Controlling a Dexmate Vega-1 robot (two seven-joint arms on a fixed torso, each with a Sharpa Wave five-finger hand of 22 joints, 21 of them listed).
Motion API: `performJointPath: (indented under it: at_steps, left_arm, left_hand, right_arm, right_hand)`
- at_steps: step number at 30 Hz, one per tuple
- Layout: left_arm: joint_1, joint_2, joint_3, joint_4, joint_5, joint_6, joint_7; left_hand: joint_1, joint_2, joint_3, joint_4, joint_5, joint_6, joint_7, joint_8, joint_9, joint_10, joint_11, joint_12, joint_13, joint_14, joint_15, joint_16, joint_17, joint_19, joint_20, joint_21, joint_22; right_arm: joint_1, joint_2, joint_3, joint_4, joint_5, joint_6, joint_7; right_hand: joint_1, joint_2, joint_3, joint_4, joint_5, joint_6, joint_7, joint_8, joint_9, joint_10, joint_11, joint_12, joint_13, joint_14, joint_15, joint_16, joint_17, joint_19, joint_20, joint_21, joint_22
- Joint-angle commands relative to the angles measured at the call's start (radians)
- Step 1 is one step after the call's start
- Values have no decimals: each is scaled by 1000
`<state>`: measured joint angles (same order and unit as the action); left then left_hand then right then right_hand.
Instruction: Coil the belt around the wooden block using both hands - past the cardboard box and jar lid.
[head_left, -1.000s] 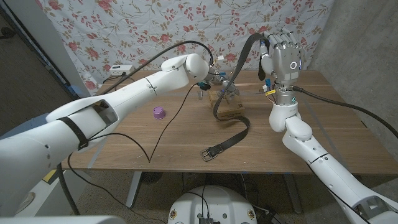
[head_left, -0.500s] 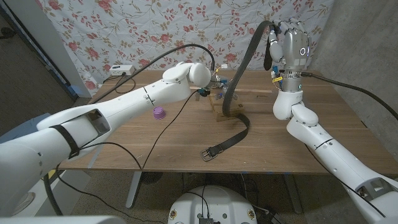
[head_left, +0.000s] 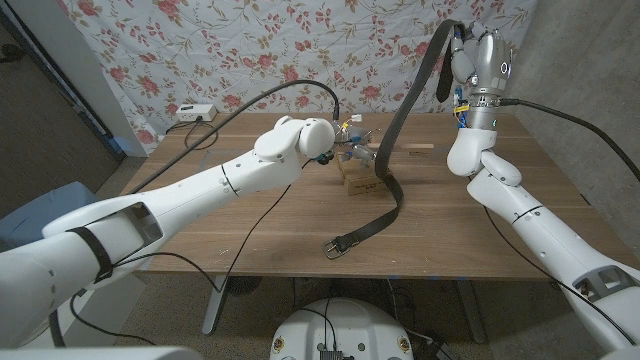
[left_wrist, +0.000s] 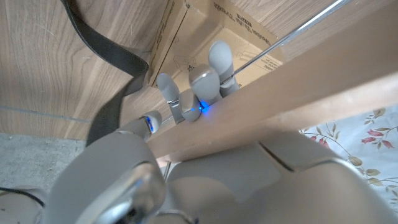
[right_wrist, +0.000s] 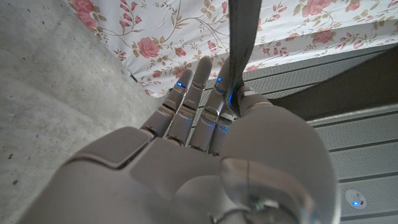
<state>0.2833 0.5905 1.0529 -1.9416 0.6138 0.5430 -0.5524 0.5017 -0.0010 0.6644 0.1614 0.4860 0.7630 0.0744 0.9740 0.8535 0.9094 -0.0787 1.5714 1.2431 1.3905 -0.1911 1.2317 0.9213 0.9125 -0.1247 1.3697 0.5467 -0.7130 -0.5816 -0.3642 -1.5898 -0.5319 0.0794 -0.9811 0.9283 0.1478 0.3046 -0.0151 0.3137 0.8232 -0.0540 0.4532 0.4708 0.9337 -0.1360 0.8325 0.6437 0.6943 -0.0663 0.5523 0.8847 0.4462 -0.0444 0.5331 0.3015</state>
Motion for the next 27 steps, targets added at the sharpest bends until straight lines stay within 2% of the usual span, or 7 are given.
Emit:
performJointPath:
  at_steps: [1,5,14,19,27]
  left_arm:
    - [136,35,-141,-79,-97,-24,47]
    - [136,30,-157,-72,-153,-52,38]
    - [140,35,-195,-77,-272,-93,40]
    - [154,55,-228,-96,-339,-88,51]
    - [171,79,-303,-98,-520,-117,55]
  left_hand:
    - [3,-12,6,0,10,-1,9,4,1,-1,0,5,2,6,0,5,-3,-6,-6,9,-2]
    - [2,-13,7,0,14,-2,10,5,0,-3,-1,5,2,9,0,11,-1,-8,-4,12,-4]
    - [-2,-18,8,1,22,-4,12,10,6,-3,1,6,2,8,-1,17,0,-11,-4,18,-5]
    - [-3,-19,10,2,26,-2,10,11,2,-3,1,6,2,7,-1,16,-6,-12,-5,22,-8]
    - [-6,-19,12,2,31,-1,9,14,1,1,5,6,2,8,0,18,-12,-11,-7,26,-16]
  right_arm:
    - [77,6,-22,64,104,-20,82]
    - [117,20,-47,93,144,-29,144]
    - [188,-2,-113,127,138,-119,269]
    - [204,-4,-128,155,170,-148,315]
    - [207,-26,-168,204,201,-168,386]
  right_hand:
    - [11,7,1,3,10,88,-89,23,1,-29,-38,5,-3,8,-159,-12,-5,-7,-77,10,1]
    - [13,7,1,4,11,87,-89,21,2,-31,-37,7,-2,11,-159,-23,-10,-9,-77,13,0]
    - [16,0,-2,4,14,84,-90,14,4,-32,-34,6,-11,1,-159,-62,-28,-18,-81,20,-5]
    - [19,1,-2,6,16,87,-86,12,5,-36,-35,8,-10,-5,-160,-84,-39,-23,-82,23,-7]
    - [22,3,-2,7,19,87,-87,9,8,-36,-34,10,-13,-6,-160,-106,-52,-29,-81,28,-11]
